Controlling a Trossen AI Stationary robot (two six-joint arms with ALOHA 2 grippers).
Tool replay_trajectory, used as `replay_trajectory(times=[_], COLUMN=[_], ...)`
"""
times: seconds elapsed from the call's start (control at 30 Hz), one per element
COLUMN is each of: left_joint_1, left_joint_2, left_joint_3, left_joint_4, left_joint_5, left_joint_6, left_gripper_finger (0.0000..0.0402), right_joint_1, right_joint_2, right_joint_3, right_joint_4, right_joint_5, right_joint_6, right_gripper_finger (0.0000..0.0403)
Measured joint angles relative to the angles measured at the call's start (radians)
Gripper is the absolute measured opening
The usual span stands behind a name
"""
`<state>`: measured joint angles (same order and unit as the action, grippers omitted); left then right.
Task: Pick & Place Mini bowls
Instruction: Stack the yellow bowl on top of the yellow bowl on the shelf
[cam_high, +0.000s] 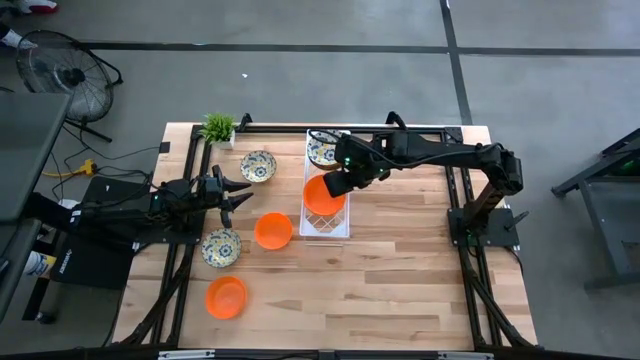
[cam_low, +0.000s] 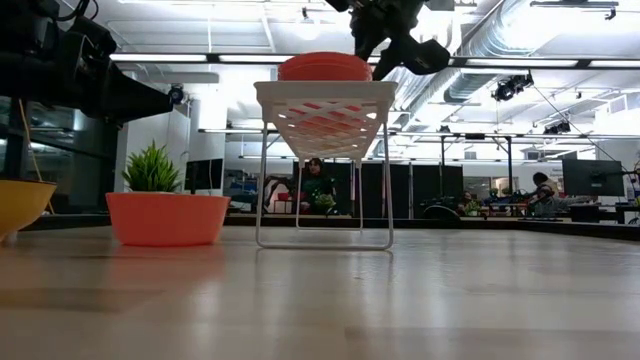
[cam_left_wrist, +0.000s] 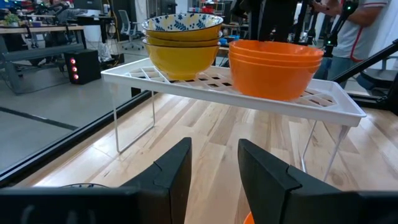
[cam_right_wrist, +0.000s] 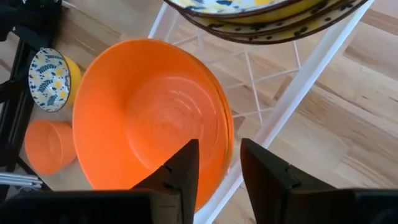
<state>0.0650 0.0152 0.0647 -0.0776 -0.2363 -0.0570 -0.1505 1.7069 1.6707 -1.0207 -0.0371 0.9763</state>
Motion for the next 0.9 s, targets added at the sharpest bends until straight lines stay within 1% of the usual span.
replay_trajectory(times=[0.23, 0.47, 0.6, 0.7, 0.77, 0.9], left_joint_1=[0.000, 0.000, 0.000, 0.000, 0.000, 0.000], left_joint_2=[0.000, 0.000, 0.000, 0.000, 0.000, 0.000], left_joint_3=[0.000, 0.000, 0.000, 0.000, 0.000, 0.000], left_joint_4=[0.000, 0.000, 0.000, 0.000, 0.000, 0.000], left_joint_5=[0.000, 0.000, 0.000, 0.000, 0.000, 0.000], left_joint_6=[0.000, 0.000, 0.000, 0.000, 0.000, 0.000], left_gripper_finger=[0.0129, 0.0129, 0.0129, 0.0129, 0.0129, 0.0129], right_joint_1=[0.000, 0.021, 0.043, 0.075, 0.108, 0.197], right_joint_2=[0.000, 0.000, -0.033, -0.082, -0.126, -0.224], right_joint_3=[0.055, 0.159, 0.213, 0.223, 0.213, 0.150], right_joint_4=[-0.018, -0.091, -0.126, -0.128, -0.125, -0.121], right_joint_5=[-0.012, -0.010, 0.007, 0.051, 0.108, 0.274], right_joint_6=[-0.032, -0.099, -0.155, -0.220, -0.286, -0.347], right_gripper_finger=[0.0107, 0.0107, 0.0107, 0.0107, 0.0107, 0.0107])
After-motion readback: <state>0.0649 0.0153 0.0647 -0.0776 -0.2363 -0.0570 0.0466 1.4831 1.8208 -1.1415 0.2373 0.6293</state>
